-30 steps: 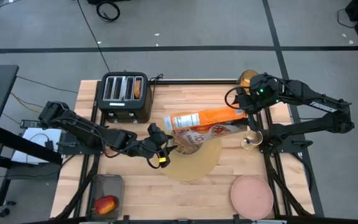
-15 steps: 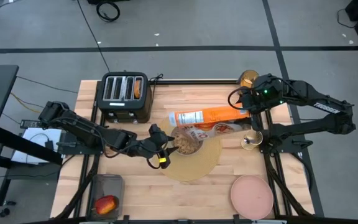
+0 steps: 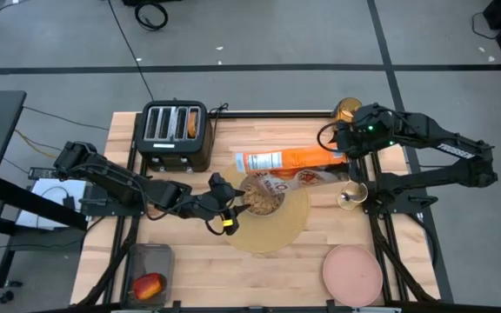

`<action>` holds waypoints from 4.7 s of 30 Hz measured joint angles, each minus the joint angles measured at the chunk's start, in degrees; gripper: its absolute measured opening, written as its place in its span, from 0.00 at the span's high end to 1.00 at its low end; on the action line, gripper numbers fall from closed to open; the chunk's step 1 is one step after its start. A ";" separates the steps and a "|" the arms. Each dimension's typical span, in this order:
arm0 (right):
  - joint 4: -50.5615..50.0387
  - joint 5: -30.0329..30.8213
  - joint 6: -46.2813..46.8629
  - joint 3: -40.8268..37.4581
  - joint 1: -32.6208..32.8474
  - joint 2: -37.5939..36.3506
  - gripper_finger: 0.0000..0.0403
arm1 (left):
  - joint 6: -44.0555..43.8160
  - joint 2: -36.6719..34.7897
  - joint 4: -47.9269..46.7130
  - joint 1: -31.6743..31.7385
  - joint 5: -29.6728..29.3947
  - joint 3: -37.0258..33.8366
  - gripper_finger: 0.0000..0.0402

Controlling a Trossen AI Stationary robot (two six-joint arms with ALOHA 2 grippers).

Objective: Arrange a breakfast setting
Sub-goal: Pour the cereal into the gray bowl

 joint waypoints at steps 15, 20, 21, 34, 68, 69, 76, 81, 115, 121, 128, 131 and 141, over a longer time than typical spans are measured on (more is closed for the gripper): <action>-5.19 -1.63 0.29 3.58 0.00 -1.77 0.27 | -0.90 0.17 3.98 0.23 -0.22 0.00 0.49; -3.68 -2.74 1.88 3.58 0.00 -3.94 0.27 | 1.57 0.17 7.01 1.51 -0.12 0.00 0.49; -3.64 -2.78 2.29 3.58 0.00 -4.48 0.27 | 2.33 0.17 8.34 1.80 -0.02 0.00 0.49; -0.71 -4.27 5.99 3.58 0.00 -10.43 0.27 | 13.20 0.20 20.95 5.05 2.35 -0.02 0.49; 20.09 -3.20 11.41 3.61 0.00 -14.44 0.27 | 19.33 0.24 2.46 12.79 13.41 21.88 0.71; 20.45 -2.58 11.40 3.61 0.00 -14.44 0.27 | 19.43 0.24 1.16 13.32 14.44 23.29 0.74; 22.71 -0.30 11.52 3.74 0.00 -12.74 0.27 | 19.35 0.17 -7.57 16.91 19.78 30.16 0.97; 23.14 3.38 11.53 3.82 0.02 -10.89 0.18 | 19.28 0.09 -13.72 18.98 20.03 32.69 0.98; 19.06 11.52 16.11 3.58 0.02 -6.31 0.02 | 39.73 8.96 -46.14 39.25 26.51 43.89 1.00; 21.21 8.68 16.21 3.58 0.02 -2.34 0.02 | 48.66 13.37 -46.64 43.96 31.60 43.89 1.00; 25.64 6.37 14.92 3.56 0.02 2.57 0.02 | 55.52 17.54 -46.04 47.04 30.31 43.89 0.98; 26.93 5.01 14.52 3.56 0.02 4.25 0.02 | 58.11 18.33 -45.10 47.33 29.90 44.02 0.98; 27.67 4.76 12.81 3.56 0.02 7.66 0.02 | 60.10 18.10 -43.13 47.11 28.44 43.98 0.88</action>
